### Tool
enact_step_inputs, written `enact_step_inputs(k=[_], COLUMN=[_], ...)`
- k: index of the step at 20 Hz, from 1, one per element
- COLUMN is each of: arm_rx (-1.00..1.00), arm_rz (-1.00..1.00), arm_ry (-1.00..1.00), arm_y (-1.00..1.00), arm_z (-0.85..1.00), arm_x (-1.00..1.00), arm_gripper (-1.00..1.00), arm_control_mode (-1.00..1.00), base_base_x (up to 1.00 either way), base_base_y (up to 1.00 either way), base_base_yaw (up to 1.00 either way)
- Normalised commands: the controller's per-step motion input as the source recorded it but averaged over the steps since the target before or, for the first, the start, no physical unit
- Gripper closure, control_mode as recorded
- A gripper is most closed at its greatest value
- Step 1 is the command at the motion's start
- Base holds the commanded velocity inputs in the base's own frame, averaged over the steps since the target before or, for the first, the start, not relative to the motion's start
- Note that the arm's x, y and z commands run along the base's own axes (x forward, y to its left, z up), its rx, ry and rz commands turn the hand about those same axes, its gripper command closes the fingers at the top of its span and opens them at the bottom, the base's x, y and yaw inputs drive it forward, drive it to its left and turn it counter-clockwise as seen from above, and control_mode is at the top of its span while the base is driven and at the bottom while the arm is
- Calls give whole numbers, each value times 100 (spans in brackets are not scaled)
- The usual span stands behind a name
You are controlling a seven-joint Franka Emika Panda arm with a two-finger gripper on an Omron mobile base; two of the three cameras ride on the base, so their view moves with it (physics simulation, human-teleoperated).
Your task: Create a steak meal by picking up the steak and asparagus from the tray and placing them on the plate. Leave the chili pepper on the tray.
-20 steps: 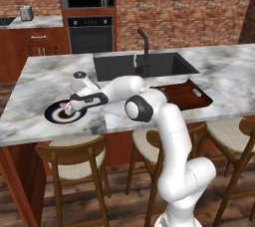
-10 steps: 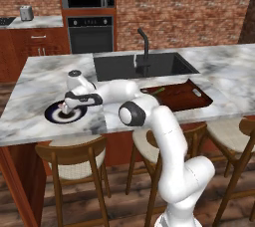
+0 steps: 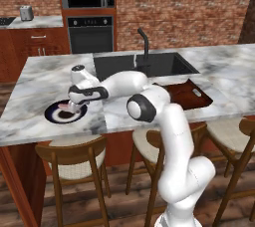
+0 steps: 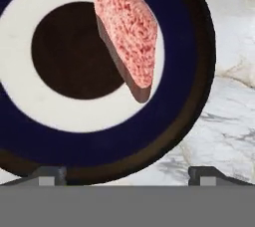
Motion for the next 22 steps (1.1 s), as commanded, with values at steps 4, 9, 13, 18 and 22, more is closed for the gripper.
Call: enact_step_inputs(k=[4,9,13,18,22], arm_rx=[12,14,6,0,0], arm_rz=[-3,-1,-13,-31,-46], arm_ry=[-14,-10,3,8,13], arm_y=[-70,-70,-72,-78,-96], arm_z=[56,76,61,38,12], arm_x=[-49,-33,-23,-2,0], arm_gripper=[-100,-100,-100,-100,-100], arm_control_mode=[-100,-100,-100,-100,-100], base_base_x=[0,0,0,0,0], base_base_y=[0,0,0,0,0], base_base_yaw=[0,0,0,0,0])
